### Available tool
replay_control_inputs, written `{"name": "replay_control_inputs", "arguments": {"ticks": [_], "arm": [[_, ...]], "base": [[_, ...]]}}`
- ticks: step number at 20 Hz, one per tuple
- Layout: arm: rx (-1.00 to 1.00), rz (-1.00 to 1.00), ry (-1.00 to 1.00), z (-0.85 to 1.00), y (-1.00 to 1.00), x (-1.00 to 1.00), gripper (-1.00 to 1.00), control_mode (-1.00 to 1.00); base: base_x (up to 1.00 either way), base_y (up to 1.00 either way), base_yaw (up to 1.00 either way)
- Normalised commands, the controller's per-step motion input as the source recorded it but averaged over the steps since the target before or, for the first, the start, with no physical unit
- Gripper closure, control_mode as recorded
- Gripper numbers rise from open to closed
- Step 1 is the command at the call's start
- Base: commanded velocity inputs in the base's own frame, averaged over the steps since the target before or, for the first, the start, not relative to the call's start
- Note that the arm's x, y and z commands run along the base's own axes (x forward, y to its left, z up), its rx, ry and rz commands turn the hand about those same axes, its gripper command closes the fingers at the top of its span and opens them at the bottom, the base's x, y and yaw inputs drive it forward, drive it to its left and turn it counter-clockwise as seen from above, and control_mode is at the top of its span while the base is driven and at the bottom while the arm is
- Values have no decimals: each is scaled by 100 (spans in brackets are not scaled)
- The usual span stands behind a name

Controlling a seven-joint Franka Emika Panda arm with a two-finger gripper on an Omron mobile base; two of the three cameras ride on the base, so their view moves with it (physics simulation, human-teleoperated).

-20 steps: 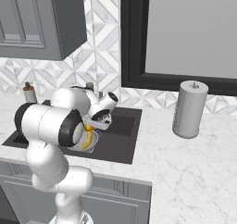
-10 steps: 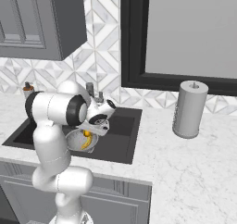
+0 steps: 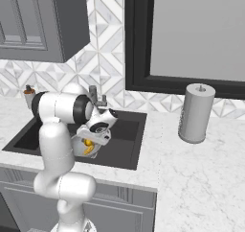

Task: Put the colander in the sink, put the banana, tangerine in the colander, and turn on the sink faucet and pour water over the colander.

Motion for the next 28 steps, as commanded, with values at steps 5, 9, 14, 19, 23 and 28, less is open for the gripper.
{"name": "replay_control_inputs", "arguments": {"ticks": [5, 9, 14, 19, 23, 28], "arm": [[0, 0, 4, -29, 14, 12, 100, -100], [0, 0, 0, -24, 2, 22, 100, -100], [0, 0, 0, -14, 1, 18, 100, -100], [0, 0, 0, -2, 17, -2, -100, -100], [-1, -1, 0, 0, 5, -8, -100, -100], [-5, -2, 0, 1, 0, -16, -100, -100]], "base": [[0, 0, 0], [0, 0, 0], [0, 0, 0], [0, 0, 0], [0, 0, 0], [0, 0, 0]]}}
